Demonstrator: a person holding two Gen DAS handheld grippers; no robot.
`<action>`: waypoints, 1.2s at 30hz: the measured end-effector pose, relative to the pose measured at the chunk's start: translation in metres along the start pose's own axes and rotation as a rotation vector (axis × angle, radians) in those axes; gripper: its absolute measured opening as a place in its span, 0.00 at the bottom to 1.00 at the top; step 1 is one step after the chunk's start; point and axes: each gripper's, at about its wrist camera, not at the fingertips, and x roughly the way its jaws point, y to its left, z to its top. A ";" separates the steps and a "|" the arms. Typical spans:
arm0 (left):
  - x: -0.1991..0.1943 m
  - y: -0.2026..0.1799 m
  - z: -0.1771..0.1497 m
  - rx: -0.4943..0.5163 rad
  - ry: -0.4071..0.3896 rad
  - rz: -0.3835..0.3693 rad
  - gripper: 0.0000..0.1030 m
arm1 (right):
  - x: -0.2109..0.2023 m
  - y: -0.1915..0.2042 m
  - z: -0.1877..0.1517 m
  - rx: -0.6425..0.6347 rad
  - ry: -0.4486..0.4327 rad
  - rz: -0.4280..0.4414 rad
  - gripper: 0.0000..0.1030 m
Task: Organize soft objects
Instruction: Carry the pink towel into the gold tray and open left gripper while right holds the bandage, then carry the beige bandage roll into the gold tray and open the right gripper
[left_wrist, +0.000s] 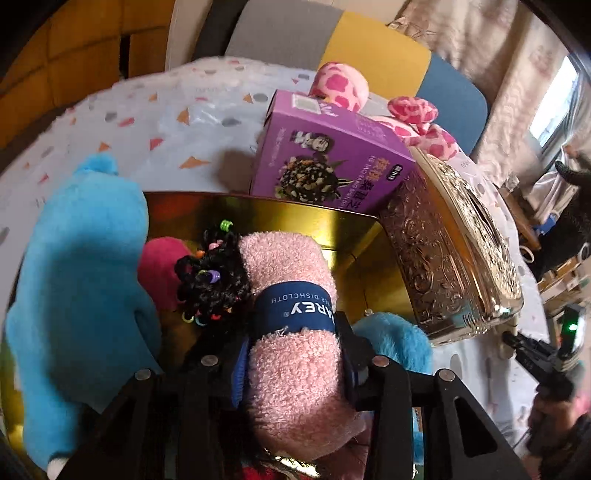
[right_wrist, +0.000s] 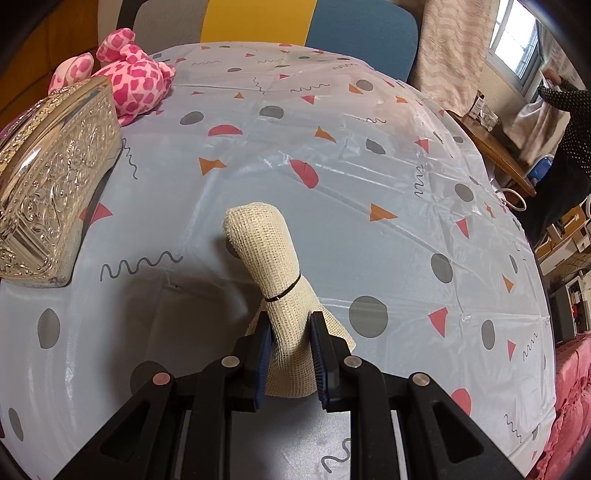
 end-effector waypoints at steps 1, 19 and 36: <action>-0.002 -0.002 -0.002 0.011 -0.015 0.012 0.44 | 0.000 0.000 0.000 -0.001 0.000 0.000 0.19; -0.065 -0.027 -0.044 0.148 -0.232 0.155 0.68 | 0.000 0.005 -0.002 -0.035 -0.007 -0.029 0.19; -0.100 -0.025 -0.066 0.142 -0.297 0.185 0.78 | -0.001 0.005 -0.003 -0.030 -0.006 -0.028 0.19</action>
